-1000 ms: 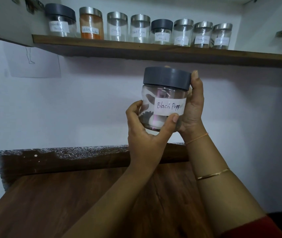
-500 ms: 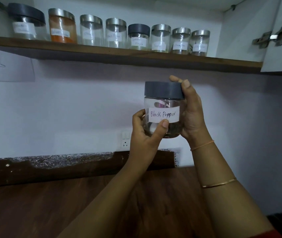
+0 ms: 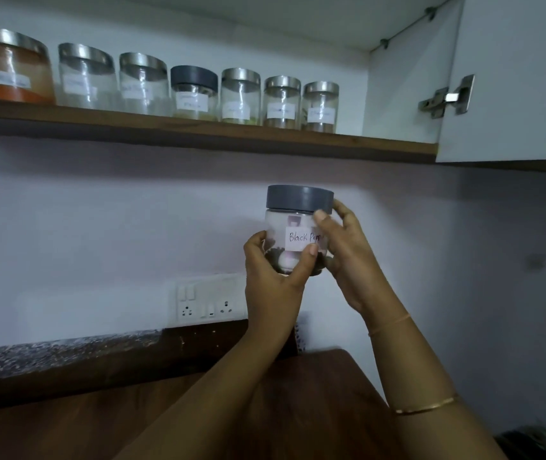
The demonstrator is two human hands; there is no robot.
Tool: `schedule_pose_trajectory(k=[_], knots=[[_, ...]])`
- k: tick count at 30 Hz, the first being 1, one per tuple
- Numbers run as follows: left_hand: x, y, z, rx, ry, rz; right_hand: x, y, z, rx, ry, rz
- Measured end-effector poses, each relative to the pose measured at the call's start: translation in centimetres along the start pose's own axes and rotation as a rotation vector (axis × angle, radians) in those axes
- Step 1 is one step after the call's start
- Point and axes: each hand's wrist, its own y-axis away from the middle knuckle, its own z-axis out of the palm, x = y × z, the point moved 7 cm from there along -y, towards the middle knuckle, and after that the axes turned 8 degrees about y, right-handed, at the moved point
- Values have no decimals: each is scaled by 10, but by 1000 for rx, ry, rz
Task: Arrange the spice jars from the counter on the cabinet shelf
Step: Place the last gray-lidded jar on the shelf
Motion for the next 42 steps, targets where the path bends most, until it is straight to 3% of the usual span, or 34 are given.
schedule_pose_trajectory(k=[5, 9, 12, 20, 26, 30, 36, 42], knots=[[-1, -20, 42, -37, -62, 71, 1, -22, -20, 29, 146, -66], [8, -32, 79, -245, -131, 146, -12, -42, -50, 155, 175, -138], [18, -45, 94, -336, -336, 301, -26, -56, -71, 203, 153, -201], [60, -117, 110, -89, -701, 627, -87, -106, -113, 330, 194, -424], [55, -160, 111, -9, -1143, 660, -105, -146, -130, 384, 313, -480], [60, -164, 108, 91, -1126, 825, -101, -167, -135, 398, 352, -478], [61, -170, 106, 225, -1069, 896, -96, -202, -137, 364, 469, -416], [59, -169, 108, 323, -1049, 970, -83, -243, -141, 220, 610, -174]])
